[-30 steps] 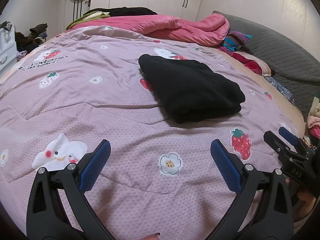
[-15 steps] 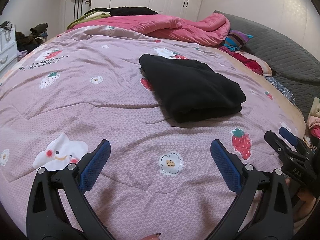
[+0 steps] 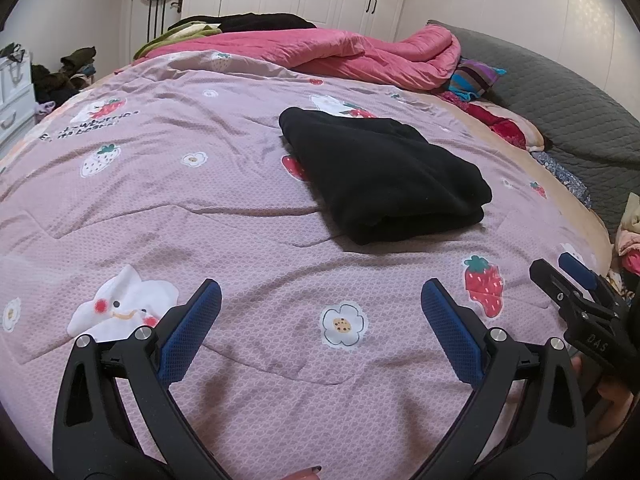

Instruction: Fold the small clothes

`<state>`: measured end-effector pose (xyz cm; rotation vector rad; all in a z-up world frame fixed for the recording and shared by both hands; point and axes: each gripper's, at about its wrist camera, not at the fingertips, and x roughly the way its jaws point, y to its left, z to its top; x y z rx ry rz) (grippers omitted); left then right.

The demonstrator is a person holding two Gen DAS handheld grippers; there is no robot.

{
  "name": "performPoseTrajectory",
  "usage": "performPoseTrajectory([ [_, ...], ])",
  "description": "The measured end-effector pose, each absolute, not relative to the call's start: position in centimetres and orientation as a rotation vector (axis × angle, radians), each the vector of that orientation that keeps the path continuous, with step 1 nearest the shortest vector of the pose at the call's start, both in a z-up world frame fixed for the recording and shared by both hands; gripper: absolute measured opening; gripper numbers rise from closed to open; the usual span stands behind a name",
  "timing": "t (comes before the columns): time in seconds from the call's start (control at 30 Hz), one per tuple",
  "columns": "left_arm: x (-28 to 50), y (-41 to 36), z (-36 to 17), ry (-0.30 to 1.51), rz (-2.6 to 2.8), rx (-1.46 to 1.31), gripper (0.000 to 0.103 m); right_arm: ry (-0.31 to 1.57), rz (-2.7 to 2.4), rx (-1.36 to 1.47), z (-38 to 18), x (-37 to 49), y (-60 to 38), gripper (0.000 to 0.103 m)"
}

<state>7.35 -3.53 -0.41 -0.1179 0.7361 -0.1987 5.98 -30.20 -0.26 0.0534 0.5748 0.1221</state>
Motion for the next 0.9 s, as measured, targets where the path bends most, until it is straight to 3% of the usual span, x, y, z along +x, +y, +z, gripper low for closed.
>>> performPoseTrajectory([
  [0.57,6.9,-4.0,0.0,0.724,-0.202,-0.072,0.094,0.537,0.033,0.190,1.3,5.8,-34.2,0.099],
  [0.77,8.2,3.5,1.8,0.752,-0.095,-0.161,0.094,0.467,-0.332,0.402,4.7,1.5,-47.4,0.099],
  [0.9,8.9,13.7,4.5,0.703,0.144,-0.149,0.094,0.569,-0.752,0.450,1.8,-3.2,-60.5,0.099],
])
